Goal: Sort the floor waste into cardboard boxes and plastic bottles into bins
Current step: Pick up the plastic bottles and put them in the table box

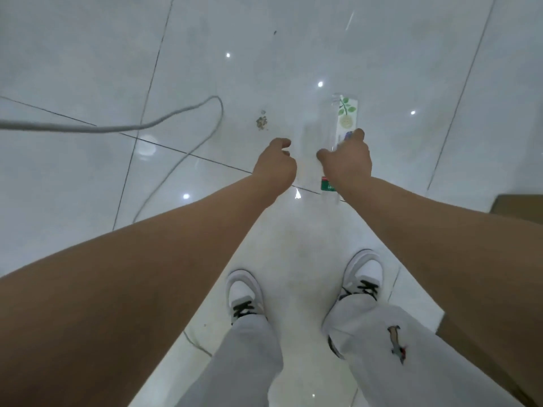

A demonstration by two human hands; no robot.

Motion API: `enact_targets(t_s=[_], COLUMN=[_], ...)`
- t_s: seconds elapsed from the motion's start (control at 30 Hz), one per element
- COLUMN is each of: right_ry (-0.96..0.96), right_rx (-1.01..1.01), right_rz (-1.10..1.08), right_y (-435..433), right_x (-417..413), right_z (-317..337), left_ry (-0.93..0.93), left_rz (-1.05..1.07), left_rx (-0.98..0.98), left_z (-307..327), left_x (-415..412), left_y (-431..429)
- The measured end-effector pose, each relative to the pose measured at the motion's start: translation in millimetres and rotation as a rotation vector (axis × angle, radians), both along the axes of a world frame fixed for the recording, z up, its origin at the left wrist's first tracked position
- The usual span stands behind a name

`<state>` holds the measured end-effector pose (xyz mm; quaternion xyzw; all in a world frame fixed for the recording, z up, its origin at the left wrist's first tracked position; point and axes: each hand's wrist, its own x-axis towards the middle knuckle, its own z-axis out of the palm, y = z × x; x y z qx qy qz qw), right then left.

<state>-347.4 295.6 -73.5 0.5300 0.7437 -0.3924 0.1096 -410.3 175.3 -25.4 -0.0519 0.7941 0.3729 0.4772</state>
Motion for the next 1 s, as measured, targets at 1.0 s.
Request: enact_targets(t_s=[1.0], right_ry=[0.461], right_rx=[0.511], right_rz=[-0.68], right_y=[35.2], right_x=[479.3], right_z=[908.7], left_ry=[-0.013], left_rz=[-0.695], left_rx=[0.706], left_z=[844.2], left_x=[388.6], left_y=[137.0])
